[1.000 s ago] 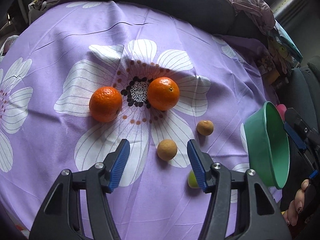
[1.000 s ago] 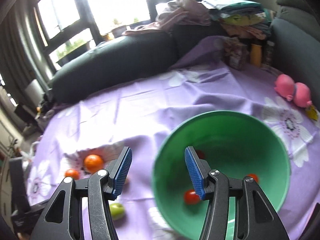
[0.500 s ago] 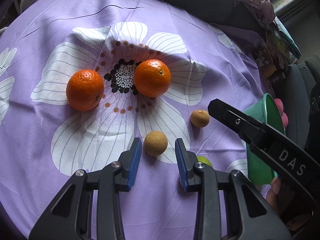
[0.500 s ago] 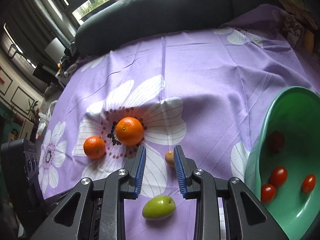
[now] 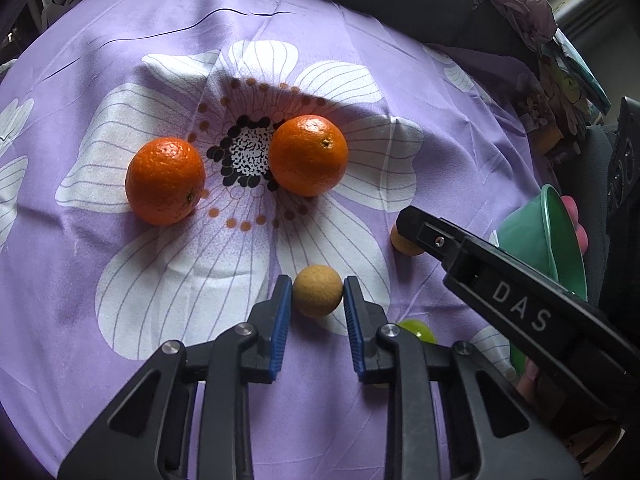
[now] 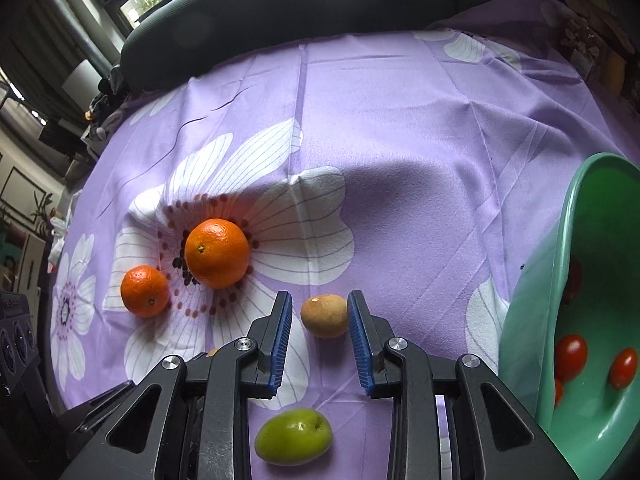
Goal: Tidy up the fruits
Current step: 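Grasp a small tan round fruit with the left gripper while the right grasps the brown kiwi, then lift both held fruits and carry them over the green bowl, then lower into the bowl and open the left gripper while the right releases its fruit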
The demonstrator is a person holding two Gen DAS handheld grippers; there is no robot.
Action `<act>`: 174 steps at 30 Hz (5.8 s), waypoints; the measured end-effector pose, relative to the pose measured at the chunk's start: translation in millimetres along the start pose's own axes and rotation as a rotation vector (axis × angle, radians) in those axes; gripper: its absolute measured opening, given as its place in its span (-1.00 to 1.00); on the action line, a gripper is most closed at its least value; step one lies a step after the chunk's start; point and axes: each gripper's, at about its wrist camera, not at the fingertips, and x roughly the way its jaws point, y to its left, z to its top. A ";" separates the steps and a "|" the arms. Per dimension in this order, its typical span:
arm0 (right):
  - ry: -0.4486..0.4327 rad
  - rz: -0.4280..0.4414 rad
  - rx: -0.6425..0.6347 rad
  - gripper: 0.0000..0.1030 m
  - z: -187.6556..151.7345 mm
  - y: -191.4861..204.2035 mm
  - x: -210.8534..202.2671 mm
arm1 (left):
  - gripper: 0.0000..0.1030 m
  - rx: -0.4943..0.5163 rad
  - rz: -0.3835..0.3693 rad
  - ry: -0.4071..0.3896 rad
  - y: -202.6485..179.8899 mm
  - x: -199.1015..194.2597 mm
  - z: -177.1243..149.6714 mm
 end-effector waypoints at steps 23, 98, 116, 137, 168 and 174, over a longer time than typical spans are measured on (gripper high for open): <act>0.027 -0.046 -0.029 -0.41 -2.7 7.7 14.8 | -0.50 0.007 0.039 -0.035 0.6 -5.8 1.1; -0.479 -0.022 0.207 -0.41 -35.9 -60.4 -157.7 | -0.50 0.336 -0.221 -0.396 -113.0 -89.3 -31.7; -0.504 -0.171 0.381 -0.41 -53.2 -117.5 -175.0 | -0.50 0.439 -0.360 -0.239 -157.2 -53.0 -38.6; -0.420 -0.215 0.535 -0.41 -57.9 -167.5 -155.4 | -0.50 0.601 -0.325 -0.064 -203.5 -2.0 -40.9; -0.277 -0.304 0.532 -0.41 -53.3 -174.2 -122.3 | -0.50 0.587 -0.277 -0.019 -205.5 18.9 -38.1; -0.265 -0.320 0.528 -0.41 -52.9 -174.1 -120.2 | -0.50 0.590 -0.260 -0.024 -206.7 20.2 -39.3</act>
